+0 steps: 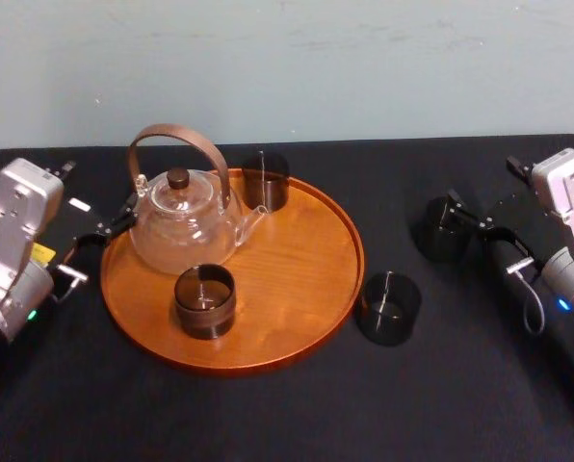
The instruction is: Pick up the glass from the table and place it on the tray.
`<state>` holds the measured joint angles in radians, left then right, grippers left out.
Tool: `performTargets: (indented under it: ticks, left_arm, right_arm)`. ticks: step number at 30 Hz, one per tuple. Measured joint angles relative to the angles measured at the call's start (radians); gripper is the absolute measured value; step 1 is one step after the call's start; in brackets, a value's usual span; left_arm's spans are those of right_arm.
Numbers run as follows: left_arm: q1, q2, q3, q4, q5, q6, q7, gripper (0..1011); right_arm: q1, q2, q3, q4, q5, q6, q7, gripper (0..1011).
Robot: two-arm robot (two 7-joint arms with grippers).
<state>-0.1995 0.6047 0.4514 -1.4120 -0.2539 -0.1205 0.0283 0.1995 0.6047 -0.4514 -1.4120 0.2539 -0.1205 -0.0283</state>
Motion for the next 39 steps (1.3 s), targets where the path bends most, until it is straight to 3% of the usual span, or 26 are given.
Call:
performTargets:
  ticks: [16,22,39]
  left_arm:
    - [0.0,0.0,0.0,0.0,0.0,0.0,0.0,1001]
    - [0.0,0.0,0.0,0.0,0.0,0.0,0.0,1001]
    - [0.0,0.0,0.0,0.0,0.0,0.0,0.0,1001]
  right_arm:
    - [0.0,0.0,0.0,0.0,0.0,0.0,0.001,1002]
    - [-0.011,-0.002,0.021,-0.006,0.02,0.004,0.036,1002]
    - [-0.128,0.04,0.092,-0.158,0.051,0.019,0.093,1002]
